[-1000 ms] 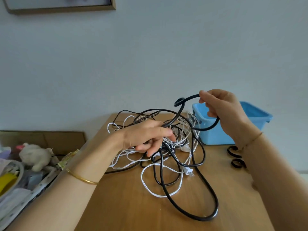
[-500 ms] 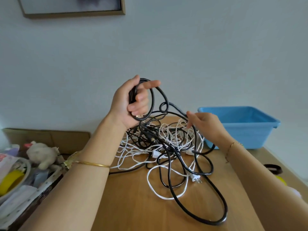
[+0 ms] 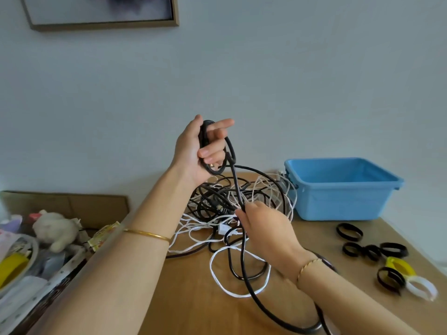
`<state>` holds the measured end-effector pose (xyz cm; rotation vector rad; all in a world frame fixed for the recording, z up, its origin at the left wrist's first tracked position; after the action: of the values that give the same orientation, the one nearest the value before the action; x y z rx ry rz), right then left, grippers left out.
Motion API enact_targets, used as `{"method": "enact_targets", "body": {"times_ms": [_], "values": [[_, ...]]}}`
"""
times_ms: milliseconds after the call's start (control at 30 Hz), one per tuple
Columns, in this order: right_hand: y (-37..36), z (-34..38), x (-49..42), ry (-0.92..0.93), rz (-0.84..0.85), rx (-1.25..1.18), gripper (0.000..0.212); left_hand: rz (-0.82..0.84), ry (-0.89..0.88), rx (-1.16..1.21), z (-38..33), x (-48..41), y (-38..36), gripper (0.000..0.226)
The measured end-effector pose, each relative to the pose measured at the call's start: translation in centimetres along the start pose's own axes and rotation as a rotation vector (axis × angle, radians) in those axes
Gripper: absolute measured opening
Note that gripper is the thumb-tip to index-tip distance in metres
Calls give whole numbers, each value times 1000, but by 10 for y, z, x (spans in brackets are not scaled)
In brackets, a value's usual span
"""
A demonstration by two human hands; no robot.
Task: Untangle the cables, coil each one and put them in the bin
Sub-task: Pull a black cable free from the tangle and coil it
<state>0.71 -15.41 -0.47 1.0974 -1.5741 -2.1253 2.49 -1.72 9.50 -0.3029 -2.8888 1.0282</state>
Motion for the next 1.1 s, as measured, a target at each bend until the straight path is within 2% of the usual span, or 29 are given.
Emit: {"method": "enact_targets", "body": {"times_ms": [133,200,267,367,500,633,767,967,1000,1100], "values": [[3,2,5,-87,-392,-442,19,20,-20,2,0,-1,-10,55],[9,4,4,-100,-521,-606,9,11,-27,-12,1,-3,-13,55],[17,2,0,-129,-577,-688,6,-9,-36,-30,3,-4,-15,54],[34,-10,-4,-205,-605,-811,11,-39,-42,-53,5,-3,-16,51],[58,-15,-6,-233,-724,-1024,21,-23,-38,-68,8,-2,-23,49],[69,-12,-17,-223,-870,-904,21,-15,-54,-98,10,1,-38,50],[87,-6,-21,-155,-1006,-700,6,12,-91,-99,8,8,-52,48],[93,-9,-23,-195,-874,-280,6,13,-150,-112,2,17,-64,46],[92,-9,-24,-197,-855,-313,6,9,-158,-108,1,18,-65,46],[89,-11,-24,-196,-825,-655,8,-10,-182,-51,-5,18,-67,45]]}}
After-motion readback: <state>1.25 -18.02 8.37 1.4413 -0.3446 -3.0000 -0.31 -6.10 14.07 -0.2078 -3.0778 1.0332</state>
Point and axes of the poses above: each hand's wrist, its own x-axis away from the middle knuckle, its own y-axis out of the back of the hand, z = x × y, the point moved 2 cm from there along -x, towards the middle knuckle, and after that the axes turned 14 degrees about y, right-handed, at the moved point
